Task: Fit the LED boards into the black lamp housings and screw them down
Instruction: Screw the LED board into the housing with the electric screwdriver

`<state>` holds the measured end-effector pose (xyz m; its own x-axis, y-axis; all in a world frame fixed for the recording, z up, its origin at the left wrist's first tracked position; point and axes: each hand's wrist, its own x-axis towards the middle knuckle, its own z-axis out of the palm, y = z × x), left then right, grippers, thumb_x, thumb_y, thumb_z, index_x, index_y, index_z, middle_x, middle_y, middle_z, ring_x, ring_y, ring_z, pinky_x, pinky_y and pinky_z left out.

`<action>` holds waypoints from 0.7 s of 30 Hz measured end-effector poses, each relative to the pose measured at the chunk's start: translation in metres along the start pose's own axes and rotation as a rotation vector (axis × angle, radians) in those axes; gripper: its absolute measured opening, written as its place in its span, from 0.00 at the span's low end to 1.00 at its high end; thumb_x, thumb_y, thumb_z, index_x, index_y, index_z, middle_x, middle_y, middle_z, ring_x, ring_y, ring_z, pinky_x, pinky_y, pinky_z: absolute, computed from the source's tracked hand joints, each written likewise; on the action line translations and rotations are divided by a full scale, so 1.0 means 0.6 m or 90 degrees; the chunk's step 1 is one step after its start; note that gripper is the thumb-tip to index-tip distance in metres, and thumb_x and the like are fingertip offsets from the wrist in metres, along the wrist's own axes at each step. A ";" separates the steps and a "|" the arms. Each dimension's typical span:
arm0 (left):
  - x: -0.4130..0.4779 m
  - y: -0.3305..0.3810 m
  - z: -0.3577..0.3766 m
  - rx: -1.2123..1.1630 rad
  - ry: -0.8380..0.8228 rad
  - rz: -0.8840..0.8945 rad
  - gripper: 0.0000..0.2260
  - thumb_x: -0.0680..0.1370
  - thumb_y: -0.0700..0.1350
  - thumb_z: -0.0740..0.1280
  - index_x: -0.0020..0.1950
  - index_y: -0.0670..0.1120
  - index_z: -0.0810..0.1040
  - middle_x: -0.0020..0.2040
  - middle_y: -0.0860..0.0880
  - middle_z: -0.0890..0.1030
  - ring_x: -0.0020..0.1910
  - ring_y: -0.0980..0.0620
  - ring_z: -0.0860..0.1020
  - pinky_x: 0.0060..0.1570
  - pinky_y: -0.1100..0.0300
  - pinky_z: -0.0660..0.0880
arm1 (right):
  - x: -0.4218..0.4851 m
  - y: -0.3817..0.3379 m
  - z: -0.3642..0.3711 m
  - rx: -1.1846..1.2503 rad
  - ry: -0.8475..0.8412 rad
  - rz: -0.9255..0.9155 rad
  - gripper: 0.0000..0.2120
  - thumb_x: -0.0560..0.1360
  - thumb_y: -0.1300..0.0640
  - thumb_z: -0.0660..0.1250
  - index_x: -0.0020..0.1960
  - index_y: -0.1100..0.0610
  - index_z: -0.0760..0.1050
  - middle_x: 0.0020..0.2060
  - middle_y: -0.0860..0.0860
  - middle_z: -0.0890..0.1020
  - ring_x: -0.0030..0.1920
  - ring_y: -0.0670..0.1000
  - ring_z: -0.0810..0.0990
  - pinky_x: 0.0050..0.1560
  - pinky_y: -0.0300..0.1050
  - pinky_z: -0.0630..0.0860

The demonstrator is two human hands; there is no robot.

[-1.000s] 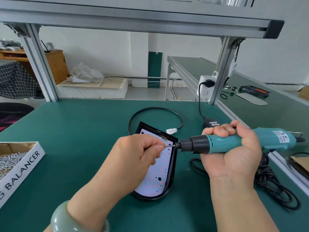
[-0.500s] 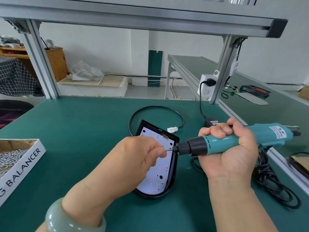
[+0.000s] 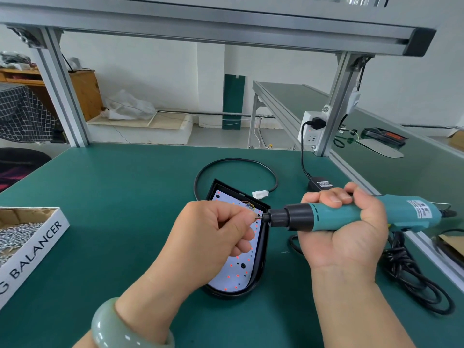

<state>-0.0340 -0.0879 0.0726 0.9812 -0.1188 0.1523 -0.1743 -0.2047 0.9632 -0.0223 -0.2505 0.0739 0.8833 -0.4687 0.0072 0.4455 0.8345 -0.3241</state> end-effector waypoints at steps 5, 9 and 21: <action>0.002 -0.005 -0.006 -0.022 -0.014 0.004 0.12 0.67 0.60 0.68 0.42 0.55 0.83 0.37 0.53 0.85 0.36 0.56 0.82 0.40 0.63 0.80 | 0.003 -0.002 -0.001 0.000 0.009 -0.004 0.10 0.76 0.59 0.60 0.36 0.54 0.71 0.28 0.44 0.69 0.26 0.44 0.69 0.40 0.40 0.73; 0.016 -0.009 -0.025 0.012 0.208 0.063 0.05 0.72 0.55 0.69 0.43 0.56 0.82 0.36 0.57 0.84 0.33 0.63 0.80 0.36 0.73 0.75 | 0.006 -0.004 -0.004 -0.006 0.014 -0.005 0.10 0.76 0.59 0.60 0.36 0.54 0.70 0.28 0.44 0.69 0.26 0.44 0.69 0.39 0.40 0.74; 0.045 -0.051 -0.030 0.398 -0.030 -0.227 0.12 0.71 0.48 0.70 0.43 0.40 0.74 0.35 0.46 0.78 0.33 0.47 0.74 0.35 0.59 0.71 | 0.069 0.001 0.008 -0.257 -0.001 -0.167 0.11 0.74 0.68 0.61 0.39 0.53 0.69 0.28 0.48 0.69 0.27 0.49 0.68 0.34 0.41 0.69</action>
<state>-0.0004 -0.0676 0.0510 0.9850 0.0197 -0.1715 0.1272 -0.7546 0.6437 0.0151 -0.2679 0.0788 0.7496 -0.6470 0.1393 0.5611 0.5096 -0.6523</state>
